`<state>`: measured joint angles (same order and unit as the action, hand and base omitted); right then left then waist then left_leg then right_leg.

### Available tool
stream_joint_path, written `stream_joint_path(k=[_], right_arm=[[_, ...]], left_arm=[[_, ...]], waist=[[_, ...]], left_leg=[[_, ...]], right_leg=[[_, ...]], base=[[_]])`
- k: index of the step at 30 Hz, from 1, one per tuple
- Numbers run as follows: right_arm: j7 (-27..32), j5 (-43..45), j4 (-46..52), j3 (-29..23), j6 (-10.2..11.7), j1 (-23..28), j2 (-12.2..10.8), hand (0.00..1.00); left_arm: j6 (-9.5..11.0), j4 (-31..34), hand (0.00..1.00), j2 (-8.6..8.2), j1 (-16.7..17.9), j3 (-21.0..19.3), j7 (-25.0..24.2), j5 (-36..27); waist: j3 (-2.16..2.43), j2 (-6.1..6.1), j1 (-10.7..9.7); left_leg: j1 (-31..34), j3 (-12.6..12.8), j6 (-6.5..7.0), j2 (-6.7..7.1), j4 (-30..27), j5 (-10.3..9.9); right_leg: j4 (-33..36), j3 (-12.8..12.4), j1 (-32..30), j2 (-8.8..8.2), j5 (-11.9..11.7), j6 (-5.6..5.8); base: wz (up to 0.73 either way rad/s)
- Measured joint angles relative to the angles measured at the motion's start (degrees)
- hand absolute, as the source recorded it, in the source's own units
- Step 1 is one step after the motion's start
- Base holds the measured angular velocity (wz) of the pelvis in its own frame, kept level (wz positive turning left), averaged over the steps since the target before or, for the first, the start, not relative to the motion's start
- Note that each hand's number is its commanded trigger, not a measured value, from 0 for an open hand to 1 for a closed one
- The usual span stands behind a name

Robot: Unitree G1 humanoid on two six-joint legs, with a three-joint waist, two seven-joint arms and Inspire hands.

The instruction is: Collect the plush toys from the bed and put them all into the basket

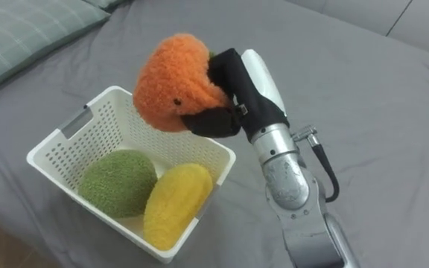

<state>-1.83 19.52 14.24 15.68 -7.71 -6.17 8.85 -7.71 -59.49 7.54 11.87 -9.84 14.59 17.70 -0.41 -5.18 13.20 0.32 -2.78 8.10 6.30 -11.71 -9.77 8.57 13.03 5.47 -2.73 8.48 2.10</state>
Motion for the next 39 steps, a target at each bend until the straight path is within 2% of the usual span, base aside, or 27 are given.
stream_joint_path(k=[1,2,3,13,20,25,31,37,39], right_arm=[[-0.24,-0.02,0.00,0.06,0.00,0.00,-0.12,0.48],[-0.37,-0.05,-0.01,0.49,0.00,-0.02,-0.11,0.13],[-0.60,-0.01,-0.01,0.98,0.00,-0.03,-0.16,0.00],[-1.40,0.02,-0.75,3.49,0.00,-0.02,0.00,0.00],[-1.46,-1.76,-3.47,6.11,-0.05,-0.13,-0.03,0.00],[-1.39,-1.76,-4.28,6.75,-0.04,-0.69,-0.07,0.00],[-1.23,-0.69,-4.35,6.69,-0.06,-0.69,0.53,0.00],[-0.75,-0.11,-4.34,6.27,-0.05,-0.70,0.58,0.00],[-0.71,-0.21,-4.34,5.40,-0.05,-0.70,0.53,0.00]], left_arm=[[0.00,-0.01,0.00,0.00,0.00,0.04,0.01,0.00],[0.00,-0.02,0.00,0.00,0.02,0.23,0.15,-0.01],[-0.02,-0.07,0.00,0.00,0.03,0.53,0.31,-0.02],[-0.02,0.02,0.00,-0.09,-0.43,1.25,0.41,-0.03],[0.07,-0.19,0.00,-0.34,-1.08,1.56,0.40,-0.11],[-0.01,-0.16,0.00,-0.32,-0.95,1.55,0.11,-0.13],[-0.03,0.83,0.00,-0.20,-1.17,1.54,0.13,-0.12],[-0.02,1.14,0.00,-0.20,-0.82,1.62,0.08,-0.05],[-0.02,1.14,0.00,-0.15,-0.96,1.60,0.23,0.01]], waist=[[0.00,0.00,0.08],[-0.01,0.02,0.18],[-0.02,0.03,0.22],[-0.08,-0.03,1.96],[-0.31,-0.31,4.67],[-0.57,-0.20,5.06],[-0.92,0.41,4.39],[-0.57,1.09,4.12],[-0.48,0.96,4.06]], left_leg=[[0.05,-0.14,0.00,0.04,0.00,0.00],[0.08,-0.25,0.01,0.08,0.05,0.00],[0.10,-0.32,0.01,0.08,0.06,0.00],[0.21,-0.69,0.00,0.21,0.08,0.02],[0.24,-1.62,0.04,0.46,0.01,0.04],[0.45,-2.35,0.09,0.62,-0.16,0.08],[1.44,-3.70,0.12,0.99,-1.06,0.14],[2.00,-3.92,0.18,1.13,-1.07,0.27],[2.16,-3.90,0.19,1.15,-0.98,0.58]], right_leg=[[0.00,0.05,0.00,-0.01,0.00,0.00],[0.00,0.03,0.04,-0.02,0.01,0.01],[0.00,0.03,0.07,-0.02,0.01,0.01],[0.02,-0.31,0.04,0.01,0.01,0.01],[-0.02,0.24,0.52,-0.07,0.00,0.02],[-0.02,0.74,0.63,-0.12,-0.06,0.11],[-0.03,1.52,0.19,-0.31,-0.09,0.17],[-0.02,1.54,-0.27,-0.39,-0.09,0.18],[-0.02,1.46,-0.55,-0.45,-0.08,0.18]], base=[[0.08],[0.06],[0.05],[0.00],[0.06],[0.08],[0.13],[0.00],[0.00]])
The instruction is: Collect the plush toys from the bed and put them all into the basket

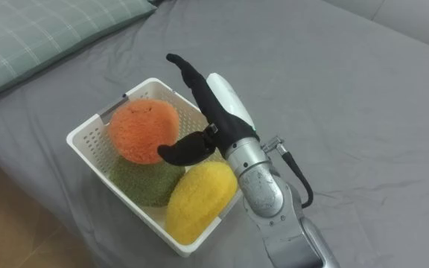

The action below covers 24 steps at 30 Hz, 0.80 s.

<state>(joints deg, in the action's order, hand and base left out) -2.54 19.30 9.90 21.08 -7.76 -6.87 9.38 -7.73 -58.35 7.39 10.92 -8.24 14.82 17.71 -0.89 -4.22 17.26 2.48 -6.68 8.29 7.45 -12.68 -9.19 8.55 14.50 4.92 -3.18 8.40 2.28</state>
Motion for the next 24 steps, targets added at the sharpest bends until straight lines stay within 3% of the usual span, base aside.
stream_joint_path(k=[7,14,19,23,24], right_arm=[[0.51,-3.14,0.00,-2.29,0.08,0.07,0.60,0.00],[2.99,-4.21,0.08,-6.83,0.24,0.79,0.71,0.00],[5.39,-8.03,0.10,-10.57,0.98,2.84,0.42,0.00],[7.99,-9.03,0.10,-14.55,2.67,6.58,0.41,0.00],[8.62,-9.02,0.09,-16.02,3.16,7.73,0.40,0.00]], left_arm=[[-0.50,-0.04,0.00,0.32,-0.30,-0.07,0.44,-0.08],[-0.48,-0.04,0.00,0.22,-0.85,-0.46,0.80,-0.24],[-0.36,-0.46,0.00,0.23,-0.87,-0.47,0.82,-0.34],[1.02,-0.70,0.00,0.11,-0.61,-1.84,1.20,-0.89],[1.31,-0.44,0.00,0.14,-0.60,-1.98,1.20,-0.82]], waist=[[0.27,-0.40,-1.69],[0.23,-0.26,-5.09],[0.65,0.62,-7.92],[0.86,1.37,-9.75],[0.87,1.39,-10.98]], left_leg=[[-0.36,0.46,0.17,0.00,-0.06,0.26],[-1.22,1.29,0.25,0.01,0.31,0.30],[-2.48,2.88,0.50,-0.09,0.63,0.43],[-4.37,5.01,0.73,-0.44,2.09,0.48],[-4.28,5.10,0.73,-0.48,2.13,0.48]], right_leg=[[-0.01,-0.08,0.21,-0.17,0.03,0.05],[0.11,-0.59,0.76,-0.38,0.04,0.08],[0.14,-3.42,1.11,-0.32,-0.04,0.24],[0.17,-6.40,1.72,-0.15,-0.12,0.36],[0.20,-6.48,1.56,-0.19,-0.19,0.47]], base=[[0.00],[-0.06],[-0.16],[-0.26],[-0.14]])
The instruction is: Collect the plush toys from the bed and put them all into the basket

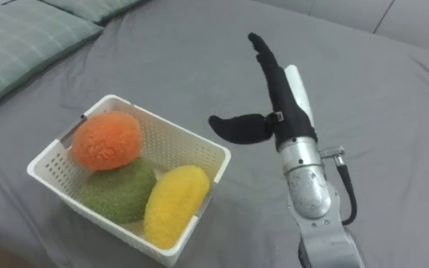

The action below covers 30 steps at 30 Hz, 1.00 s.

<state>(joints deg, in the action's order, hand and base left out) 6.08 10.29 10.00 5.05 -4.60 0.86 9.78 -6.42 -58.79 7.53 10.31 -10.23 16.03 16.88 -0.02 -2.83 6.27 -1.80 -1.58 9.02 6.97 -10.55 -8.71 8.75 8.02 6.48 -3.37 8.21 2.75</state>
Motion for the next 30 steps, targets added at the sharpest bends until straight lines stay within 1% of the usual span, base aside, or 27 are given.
stream_joint_path(k=[2,3,5,7,8,9,10,11,12,13,14,16,18,20,22,24,25,27,30], right_arm=[[1.23,-0.24,0.00,-2.03,0.40,1.82,-0.06,0.00],[1.91,-0.82,0.00,-2.88,0.43,2.66,-0.05,0.00],[2.71,-1.82,0.00,-4.67,1.06,3.84,-0.05,0.00],[4.36,-3.23,-0.54,-7.94,1.62,5.20,-0.03,0.00],[4.87,-3.46,-1.06,-8.69,1.81,5.33,-0.04,0.00],[6.14,-4.31,-2.02,-9.98,2.16,5.80,0.01,0.00],[7.51,-5.69,-2.59,-10.80,2.33,6.58,-0.01,0.00],[8.23,-6.48,-2.88,-10.99,2.39,7.01,-0.02,0.00],[9.52,-8.19,-4.05,-11.03,2.74,7.59,-0.01,0.00],[10.44,-10.37,-5.53,-11.06,2.78,7.87,-0.02,0.00],[10.91,-11.30,-6.02,-11.07,2.78,8.16,-0.02,0.00],[12.70,-14.04,-7.75,-11.39,2.77,9.27,-0.02,0.00],[14.13,-16.03,-9.51,-11.80,2.98,9.63,-0.01,0.00],[15.14,-18.97,-12.46,-13.18,3.53,9.76,-0.06,0.00],[16.62,-22.99,-15.78,-14.35,4.15,10.05,-0.16,0.00],[18.44,-31.20,-21.39,-15.16,5.52,11.25,-0.28,0.00],[18.62,-33.28,-22.98,-15.37,5.84,11.81,-0.30,0.00],[19.47,-39.69,-30.55,-16.03,6.06,13.57,-0.54,0.00],[18.79,-49.17,-41.01,-18.68,6.05,13.73,-1.09,0.00]], left_arm=[[0.62,0.43,0.00,-0.04,-0.03,0.06,0.00,0.03],[0.84,0.43,0.00,-0.05,-0.02,0.14,0.00,0.06],[1.69,0.41,0.00,-0.04,0.10,0.00,0.01,0.05],[2.58,0.42,0.00,-0.03,0.37,-0.56,0.11,0.00],[2.67,0.42,0.00,-0.01,0.54,-0.58,0.11,-0.05],[2.71,0.39,0.00,0.05,0.68,-0.48,0.12,-0.46],[2.82,0.25,0.00,0.10,0.67,-0.17,0.26,-1.55],[2.82,0.25,0.00,0.09,0.67,-0.04,0.46,-1.98],[2.81,0.27,0.00,0.04,0.80,0.59,1.06,-2.62],[2.81,0.27,0.00,-0.01,0.89,1.29,1.23,-2.67],[2.81,0.27,0.00,-0.02,0.89,1.60,1.23,-2.67],[2.82,0.32,0.00,-0.05,0.90,2.23,1.22,-2.76],[2.82,0.31,0.00,0.02,1.11,2.21,1.22,-2.92],[2.93,0.07,0.00,0.07,1.12,2.20,1.25,-2.98],[3.16,-0.40,0.00,0.05,1.43,2.25,1.29,-3.48],[3.23,-0.19,0.00,0.07,1.77,2.42,1.33,-5.07],[3.25,-0.19,0.00,0.04,1.80,2.40,1.34,-5.18],[3.28,-0.23,0.00,0.05,2.15,2.36,1.44,-5.52],[3.31,-0.17,0.00,0.09,2.44,2.04,1.36,-6.09]], waist=[[0.02,0.02,-1.07],[0.07,0.18,-1.36],[-0.03,0.38,-2.49],[0.01,0.56,-3.26],[0.00,0.66,-3.60],[0.01,0.67,-4.52],[0.02,0.65,-4.90],[0.03,0.63,-5.08],[0.06,0.58,-5.76],[0.10,0.54,-6.10],[0.14,0.52,-6.10],[0.20,0.83,-6.75],[0.23,1.12,-7.71],[0.12,1.32,-8.08],[0.13,1.50,-8.37],[0.15,1.52,-9.07],[0.16,1.54,-9.08],[0.18,1.63,-9.30],[0.19,1.74,-10.39]], left_leg=[[0.02,0.60,-0.01,-0.15,0.13,-0.01],[-0.12,1.39,-0.01,-0.31,0.22,-0.01],[-0.27,2.02,-0.02,-0.39,0.40,-0.01],[-0.81,2.97,-0.05,-0.56,0.95,-0.03],[-0.92,3.04,-0.07,-0.56,1.06,-0.06],[-1.00,3.05,-0.09,-0.59,1.31,-0.10],[-1.01,3.13,-0.11,-0.61,1.41,-0.12],[-0.98,3.15,-0.14,-0.63,1.41,-0.14],[-0.95,3.48,-0.15,-0.73,1.42,-0.15],[-0.98,4.15,-0.18,-0.87,1.61,-0.17],[-0.99,4.42,-0.17,-0.91,1.75,-0.17],[-0.91,4.77,-0.17,-0.98,1.94,-0.17],[-1.00,4.82,-0.16,-1.02,1.99,-0.18],[-1.43,5.65,-0.19,-1.22,2.16,-0.21],[-1.73,6.13,-0.22,-1.31,2.58,-0.25],[-1.86,6.21,-0.31,-1.42,2.81,-0.38],[-1.94,6.21,-0.34,-1.45,2.80,-0.47],[-2.02,6.26,-0.41,-1.60,2.82,-0.73],[-1.81,6.21,-0.38,-1.60,2.81,-0.77]], right_leg=[[0.06,-0.18,-0.47,-0.10,-0.07,0.12],[0.12,-0.63,-0.73,-0.18,-0.07,0.13],[0.09,-1.60,-0.73,0.13,-0.07,0.13],[0.08,-2.57,-0.74,0.41,-0.08,0.12],[0.04,-2.62,-0.66,0.44,-0.08,0.12],[0.02,-2.63,-0.70,0.45,-0.07,0.12],[0.02,-2.68,-0.91,0.49,-0.08,0.12],[0.02,-2.70,-0.98,0.51,-0.08,0.12],[0.04,-2.89,-1.10,0.54,-0.09,0.11],[0.06,-3.38,-1.32,0.64,-0.09,0.10],[0.06,-3.58,-1.42,0.66,-0.10,0.09],[0.08,-4.70,-1.54,0.83,-0.16,0.11],[0.06,-4.83,-1.59,0.88,-0.18,0.12],[0.01,-5.20,-1.52,0.96,-0.26,0.05],[0.01,-5.64,-1.56,1.07,-0.26,0.04],[-0.02,-6.02,-1.90,1.21,-0.26,0.03],[-0.04,-6.07,-1.78,1.26,-0.26,0.03],[-0.03,-6.13,-1.53,1.42,-0.26,0.02],[-0.03,-5.90,-1.77,1.40,-0.26,0.02]], base=[[-0.17],[-0.33],[-0.26],[-0.22],[-0.15],[-0.04],[0.00],[-0.06],[-0.12],[-0.16],[-0.22],[-0.12],[-0.03],[-0.16],[-0.15],[-0.06],[0.00],[0.00],[0.00]])
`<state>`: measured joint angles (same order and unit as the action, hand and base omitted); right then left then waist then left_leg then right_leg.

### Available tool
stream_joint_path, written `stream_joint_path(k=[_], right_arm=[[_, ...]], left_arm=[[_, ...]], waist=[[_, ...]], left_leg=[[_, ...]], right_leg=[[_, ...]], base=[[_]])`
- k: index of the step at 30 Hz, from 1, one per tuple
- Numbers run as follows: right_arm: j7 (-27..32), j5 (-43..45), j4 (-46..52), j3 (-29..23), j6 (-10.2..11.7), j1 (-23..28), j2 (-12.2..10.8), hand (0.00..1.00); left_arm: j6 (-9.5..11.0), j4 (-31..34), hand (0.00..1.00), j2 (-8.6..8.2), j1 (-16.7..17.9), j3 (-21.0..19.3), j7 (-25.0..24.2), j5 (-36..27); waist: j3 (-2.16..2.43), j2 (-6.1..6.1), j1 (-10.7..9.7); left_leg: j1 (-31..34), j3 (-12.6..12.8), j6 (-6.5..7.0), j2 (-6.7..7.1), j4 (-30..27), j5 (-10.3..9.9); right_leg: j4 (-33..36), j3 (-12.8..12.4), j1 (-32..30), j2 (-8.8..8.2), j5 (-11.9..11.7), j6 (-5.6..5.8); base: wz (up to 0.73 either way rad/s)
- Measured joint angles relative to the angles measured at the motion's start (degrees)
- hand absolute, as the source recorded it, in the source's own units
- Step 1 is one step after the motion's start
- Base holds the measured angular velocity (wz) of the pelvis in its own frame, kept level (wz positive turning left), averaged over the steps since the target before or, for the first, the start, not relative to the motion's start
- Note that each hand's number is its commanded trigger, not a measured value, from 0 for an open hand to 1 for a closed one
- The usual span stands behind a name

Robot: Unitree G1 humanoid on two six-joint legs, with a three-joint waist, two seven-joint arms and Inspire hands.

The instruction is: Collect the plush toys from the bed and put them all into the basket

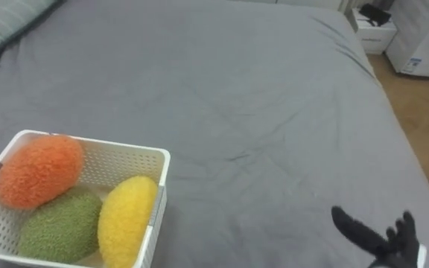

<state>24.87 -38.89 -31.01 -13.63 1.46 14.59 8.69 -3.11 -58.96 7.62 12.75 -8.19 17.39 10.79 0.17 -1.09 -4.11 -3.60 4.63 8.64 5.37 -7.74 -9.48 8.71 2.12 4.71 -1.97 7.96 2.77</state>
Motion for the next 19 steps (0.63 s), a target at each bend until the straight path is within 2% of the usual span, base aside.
stream_joint_path(k=[4,6,8,11,14,17,19], right_arm=[[-0.51,-6.61,-9.95,-4.57,0.22,1.44,-0.96,0.00],[-0.77,-6.69,-15.50,-5.57,0.64,1.18,-0.95,0.00],[-1.13,-6.52,-20.47,-5.77,0.62,1.24,-0.96,0.00],[-3.84,-5.94,-28.58,-5.61,-0.10,1.37,-1.15,0.00],[-7.78,-5.88,-34.46,-4.39,-1.11,1.35,-1.44,0.00],[-12.05,-5.19,-38.02,-0.85,-3.11,0.96,-1.66,0.00],[-13.97,-0.79,-38.44,1.53,-4.30,0.44,-1.83,0.00]], left_arm=[[0.01,-0.18,0.00,-0.05,0.68,-1.20,-0.39,-0.01],[0.04,-0.44,0.00,-0.08,0.75,-1.69,-0.68,-0.05],[0.27,-0.57,0.00,-0.10,1.22,-1.91,-1.00,0.07],[0.52,-1.14,0.00,-0.15,1.29,-3.31,-1.86,0.11],[0.38,-1.30,0.00,-0.24,1.51,-3.96,-2.87,0.21],[-0.80,-1.44,0.00,-0.35,1.37,-3.77,-3.40,0.04],[-1.38,-1.59,0.00,-0.48,1.20,-3.28,-3.42,-0.01]], waist=[[-0.08,-0.03,-0.80],[-0.12,-0.28,-0.93],[0.05,-0.38,-0.83],[-0.03,-0.27,-0.55],[-0.07,-0.21,-0.45],[-0.09,-0.19,-0.29],[-0.13,-0.12,-0.20]], left_leg=[[-0.03,-0.15,-0.05,-0.04,-0.01,-0.33],[-0.08,-0.14,-0.11,-0.04,0.01,-0.57],[-0.15,-0.14,-0.11,-0.03,-0.02,-0.66],[-0.14,-0.21,-0.43,-0.03,-0.11,-1.04],[-0.12,-0.30,-0.43,0.01,-0.16,-1.05],[-0.13,-0.48,-0.43,0.03,-0.14,-1.05],[-0.08,-0.47,-0.37,0.03,-0.14,-1.02]], right_leg=[[0.04,-0.26,0.33,0.11,0.08,-0.06],[0.01,-0.25,0.33,0.14,0.11,-0.09],[0.07,-0.17,0.24,0.14,0.20,-0.12],[0.15,-0.14,0.23,0.16,0.30,-0.15],[0.09,0.21,0.27,0.13,0.30,-0.15],[0.15,0.39,0.29,0.12,0.31,-0.15],[0.08,0.45,0.27,0.11,0.30,-0.15]], base=[[-0.03],[-0.02],[0.00],[0.00],[0.00],[0.02],[0.00]])
